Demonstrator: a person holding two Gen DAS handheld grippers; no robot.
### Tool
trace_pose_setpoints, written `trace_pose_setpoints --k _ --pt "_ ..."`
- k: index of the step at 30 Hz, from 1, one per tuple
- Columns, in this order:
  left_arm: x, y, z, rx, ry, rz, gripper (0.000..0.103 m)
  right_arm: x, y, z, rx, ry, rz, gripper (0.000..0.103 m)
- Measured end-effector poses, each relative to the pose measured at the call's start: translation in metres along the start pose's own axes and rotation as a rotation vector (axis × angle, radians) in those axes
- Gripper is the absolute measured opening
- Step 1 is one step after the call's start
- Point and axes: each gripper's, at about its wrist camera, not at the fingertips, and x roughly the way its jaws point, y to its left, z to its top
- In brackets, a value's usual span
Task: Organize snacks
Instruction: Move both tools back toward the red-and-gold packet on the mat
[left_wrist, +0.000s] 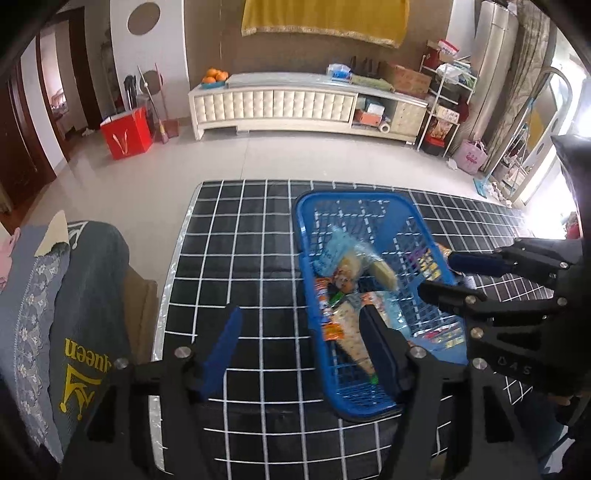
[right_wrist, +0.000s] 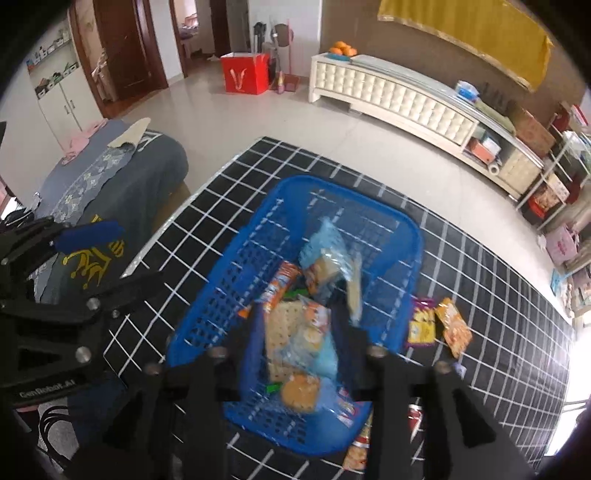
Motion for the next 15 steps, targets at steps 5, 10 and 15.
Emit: trace_pose_setpoints --k 5,10,15 --pt "-0.011 -0.023 -0.001 0.000 0.001 0.008 0.064 -0.026 -0.029 -0.017 0.067 -0.040 0.007 0.075" --pt "-0.027 -0.054 -0.003 0.028 -0.042 0.015 0.073 -0.043 -0.049 -0.039 0.091 -0.041 -0.004 0.085" --pt "-0.029 -0.091 -0.008 0.070 -0.032 0.001 0.074 -0.056 -0.067 -0.060 0.072 -0.044 -0.037 0.086"
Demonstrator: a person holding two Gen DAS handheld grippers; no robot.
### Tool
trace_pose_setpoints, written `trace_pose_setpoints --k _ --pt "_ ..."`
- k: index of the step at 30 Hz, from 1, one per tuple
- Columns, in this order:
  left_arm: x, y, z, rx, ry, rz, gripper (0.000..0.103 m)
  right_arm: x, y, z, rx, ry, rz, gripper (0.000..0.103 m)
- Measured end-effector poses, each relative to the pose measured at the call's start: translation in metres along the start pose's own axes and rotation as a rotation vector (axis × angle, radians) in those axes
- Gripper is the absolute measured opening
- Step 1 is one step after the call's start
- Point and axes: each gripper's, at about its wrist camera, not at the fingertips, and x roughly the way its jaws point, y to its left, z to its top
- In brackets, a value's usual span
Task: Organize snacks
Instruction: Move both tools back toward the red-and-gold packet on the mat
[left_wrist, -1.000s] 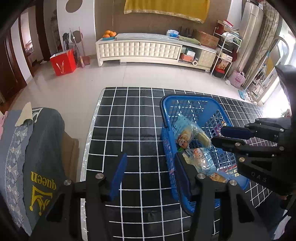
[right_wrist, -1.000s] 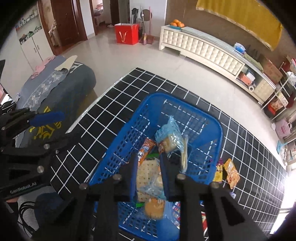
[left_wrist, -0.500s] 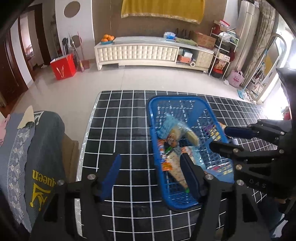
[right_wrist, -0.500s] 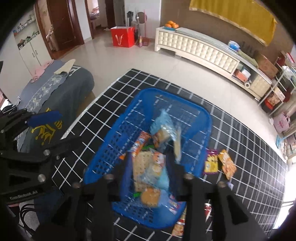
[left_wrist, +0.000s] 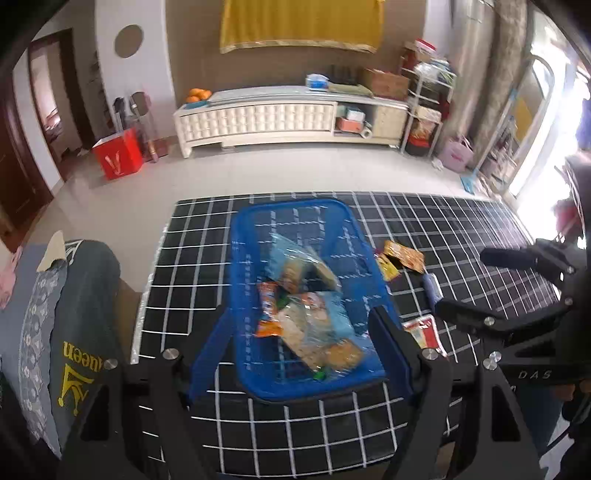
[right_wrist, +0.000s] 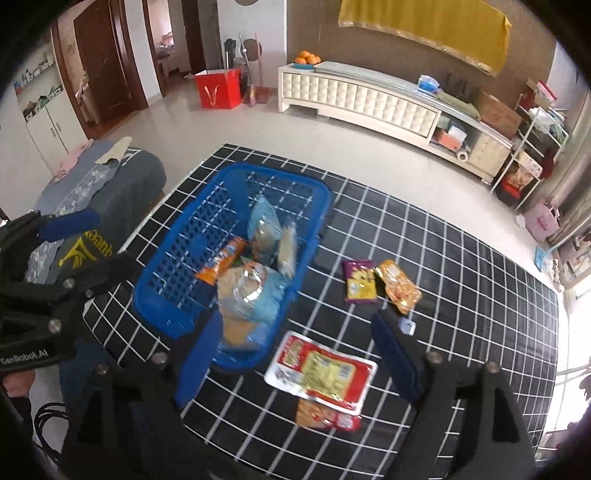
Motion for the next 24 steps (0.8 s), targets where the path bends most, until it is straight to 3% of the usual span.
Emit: trace_pose_setpoints --k 5,11,19,24 --pt "-0.001 -0.037 -0.003 0.075 -0.006 -0.001 0.074 -0.009 -0.029 -0.017 0.031 -0.003 -0.014 0.086" --pt "0.006 -0.062 -0.014 0.077 0.000 -0.001 0.074 -0.008 -0.058 -0.039 0.031 0.010 0.003 0.087" --pt "0.019 -0.075 -0.059 -0.011 -0.014 -0.001 0.074 0.022 -0.065 -0.078 -0.153 0.031 0.008 0.093" --pt "0.030 -0.082 -0.094 -0.032 0.017 -0.005 0.074 0.041 -0.052 -0.102 -0.349 -0.017 -0.020 0.097"
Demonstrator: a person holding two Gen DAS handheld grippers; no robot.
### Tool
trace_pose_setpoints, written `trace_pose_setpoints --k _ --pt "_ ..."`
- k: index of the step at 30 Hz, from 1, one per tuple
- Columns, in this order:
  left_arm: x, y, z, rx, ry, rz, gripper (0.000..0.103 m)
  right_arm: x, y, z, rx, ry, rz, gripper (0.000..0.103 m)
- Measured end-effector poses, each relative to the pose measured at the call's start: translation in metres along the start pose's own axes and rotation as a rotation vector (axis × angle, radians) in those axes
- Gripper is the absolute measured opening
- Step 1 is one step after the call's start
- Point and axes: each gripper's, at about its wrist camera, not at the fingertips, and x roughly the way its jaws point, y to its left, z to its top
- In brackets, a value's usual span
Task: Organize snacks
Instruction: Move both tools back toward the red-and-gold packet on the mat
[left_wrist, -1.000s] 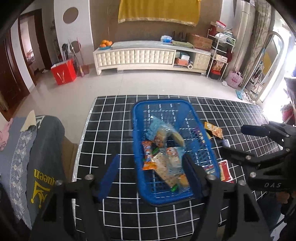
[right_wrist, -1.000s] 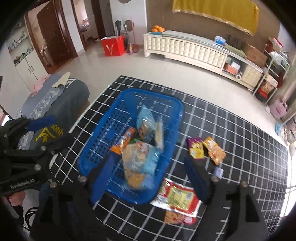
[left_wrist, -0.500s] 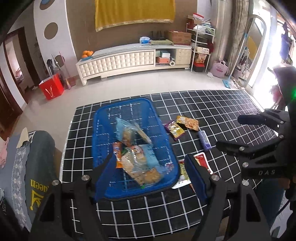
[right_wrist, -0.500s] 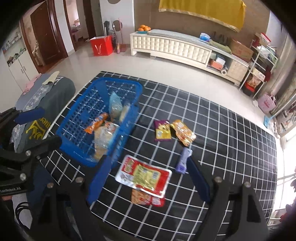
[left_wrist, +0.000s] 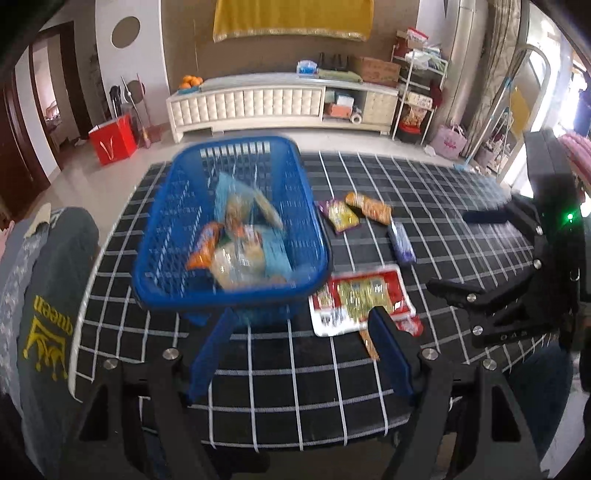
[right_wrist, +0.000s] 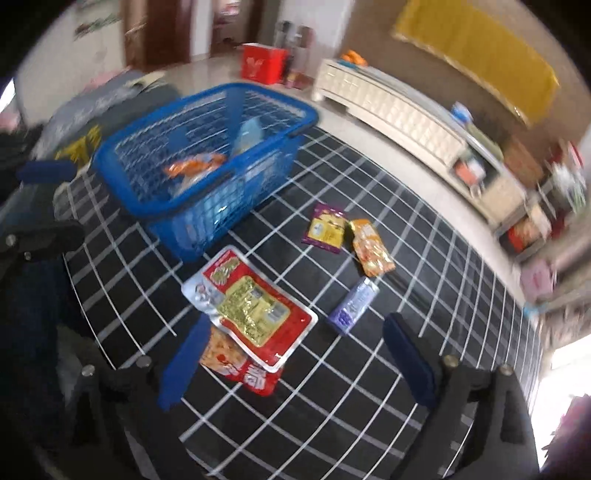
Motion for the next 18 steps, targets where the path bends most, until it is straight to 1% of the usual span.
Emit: trace_pose_setpoints --k 2,5,6,7,8,11,13,16,18 --pt "0.005 -0.001 -0.010 -0.012 0.007 -0.005 0.074 0.008 0.006 -0.006 -0.079 -0.005 0.014 0.098" --pt "0.016 0.000 -0.021 -0.060 0.036 -0.062 0.074 0.023 0.019 -0.015 -0.222 0.008 0.040 0.098" --pt "0.021 0.002 -0.024 -0.078 0.054 -0.085 0.074 0.029 0.021 -0.018 -0.255 0.007 0.036 0.098" --pt "0.025 0.002 -0.026 -0.096 0.064 -0.101 0.074 0.036 0.021 -0.019 -0.269 0.016 0.044 0.098" --pt "0.029 0.002 -0.029 -0.103 0.066 -0.105 0.074 0.046 0.020 -0.018 -0.272 0.042 0.077 0.098" --pt "0.040 -0.002 -0.034 -0.092 0.082 -0.087 0.074 0.060 0.018 -0.017 -0.280 0.058 0.145 0.098" --pt "0.048 -0.005 -0.040 -0.089 0.091 -0.076 0.074 0.069 0.020 -0.015 -0.298 0.066 0.161 0.098" --pt "0.065 -0.007 -0.048 -0.105 0.134 -0.090 0.074 0.089 0.022 -0.011 -0.334 0.100 0.176 0.098" --pt "0.073 -0.011 -0.051 -0.088 0.152 -0.072 0.074 0.099 0.023 -0.008 -0.365 0.110 0.184 0.098"
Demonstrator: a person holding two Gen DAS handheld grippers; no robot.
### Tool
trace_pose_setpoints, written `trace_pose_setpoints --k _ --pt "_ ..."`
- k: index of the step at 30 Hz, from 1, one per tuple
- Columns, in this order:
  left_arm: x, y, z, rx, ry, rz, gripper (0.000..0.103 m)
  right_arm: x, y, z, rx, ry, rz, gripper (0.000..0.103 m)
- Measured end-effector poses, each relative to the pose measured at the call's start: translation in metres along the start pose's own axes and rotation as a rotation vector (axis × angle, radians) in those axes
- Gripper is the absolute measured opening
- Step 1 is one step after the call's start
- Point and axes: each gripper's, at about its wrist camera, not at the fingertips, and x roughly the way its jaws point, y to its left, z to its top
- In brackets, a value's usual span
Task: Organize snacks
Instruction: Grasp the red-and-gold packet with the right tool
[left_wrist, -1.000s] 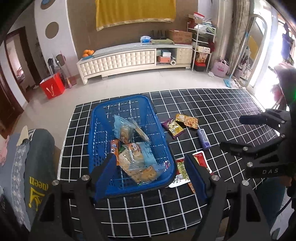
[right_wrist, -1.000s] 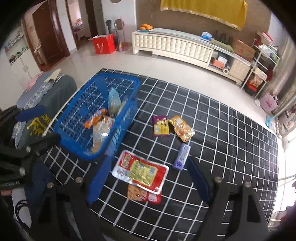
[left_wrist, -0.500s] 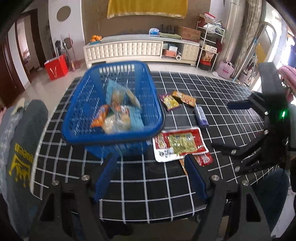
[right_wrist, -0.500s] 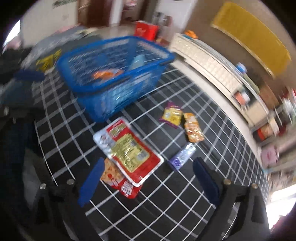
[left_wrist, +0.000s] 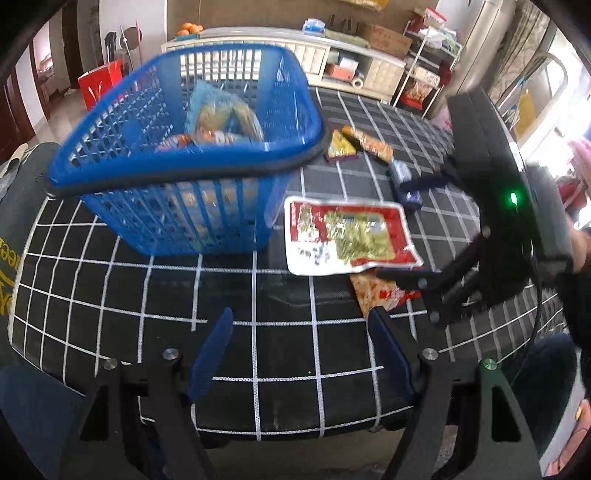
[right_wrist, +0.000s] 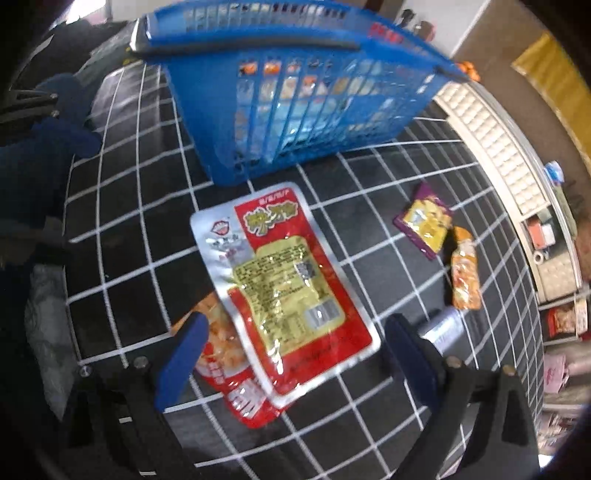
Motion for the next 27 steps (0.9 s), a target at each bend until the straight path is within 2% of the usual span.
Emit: trace_pose_setpoints --k 4,9,12,14,17,19,20,21,24,27 --pt "0.010 -0.003 0.000 0.035 0.010 0.043 0.074 0.007 -0.004 0.007 -0.029 -0.042 0.045 0.098" --pt "0.019 0.000 -0.001 0.038 0.037 0.049 0.074 0.034 -0.013 0.015 -0.079 0.017 0.142 0.098" --pt "0.025 0.002 0.000 0.039 0.047 0.066 0.074 0.039 -0.022 0.016 -0.045 0.006 0.216 0.098" --pt "0.028 0.003 0.000 0.030 0.053 0.065 0.074 0.037 -0.022 0.014 -0.052 -0.020 0.225 0.096" --pt "0.031 0.005 0.002 0.020 0.055 0.060 0.074 0.030 -0.024 0.010 -0.038 -0.046 0.219 0.086" --pt "0.033 0.005 0.002 0.013 0.058 0.060 0.074 0.022 -0.025 0.003 -0.023 -0.061 0.220 0.068" --pt "0.034 0.005 0.001 0.010 0.061 0.061 0.074 0.019 -0.025 0.002 -0.023 -0.071 0.219 0.063" --pt "0.035 0.005 0.000 0.009 0.066 0.061 0.074 0.016 -0.024 0.000 -0.027 -0.075 0.224 0.054" --pt "0.038 0.002 -0.002 0.017 0.072 0.067 0.074 0.008 -0.018 -0.003 -0.052 -0.078 0.211 0.040" --pt "0.036 -0.001 -0.004 0.023 0.069 0.073 0.074 0.003 -0.015 -0.003 -0.069 -0.093 0.167 0.033"
